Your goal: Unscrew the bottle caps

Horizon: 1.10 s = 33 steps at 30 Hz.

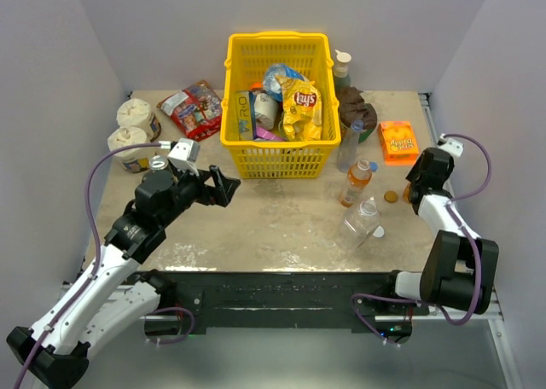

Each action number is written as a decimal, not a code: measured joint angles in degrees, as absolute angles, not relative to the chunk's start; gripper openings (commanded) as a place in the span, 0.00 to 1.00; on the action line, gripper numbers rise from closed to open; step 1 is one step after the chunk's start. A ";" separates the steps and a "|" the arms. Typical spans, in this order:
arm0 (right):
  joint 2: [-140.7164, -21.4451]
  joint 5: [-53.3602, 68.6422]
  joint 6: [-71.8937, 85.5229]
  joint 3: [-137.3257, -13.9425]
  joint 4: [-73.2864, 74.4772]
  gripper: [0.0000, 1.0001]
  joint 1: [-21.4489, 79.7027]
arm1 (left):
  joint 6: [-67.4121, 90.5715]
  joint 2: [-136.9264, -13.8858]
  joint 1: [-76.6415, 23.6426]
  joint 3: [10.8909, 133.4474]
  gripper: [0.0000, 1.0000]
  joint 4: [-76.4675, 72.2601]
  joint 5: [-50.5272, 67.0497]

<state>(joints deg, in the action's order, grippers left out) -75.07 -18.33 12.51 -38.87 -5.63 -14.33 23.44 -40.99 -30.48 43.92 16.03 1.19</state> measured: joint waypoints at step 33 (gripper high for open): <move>-67.88 -11.79 12.51 -55.68 8.45 0.99 -14.33 | 25.67 -42.63 -29.61 46.59 1.00 21.96 -10.81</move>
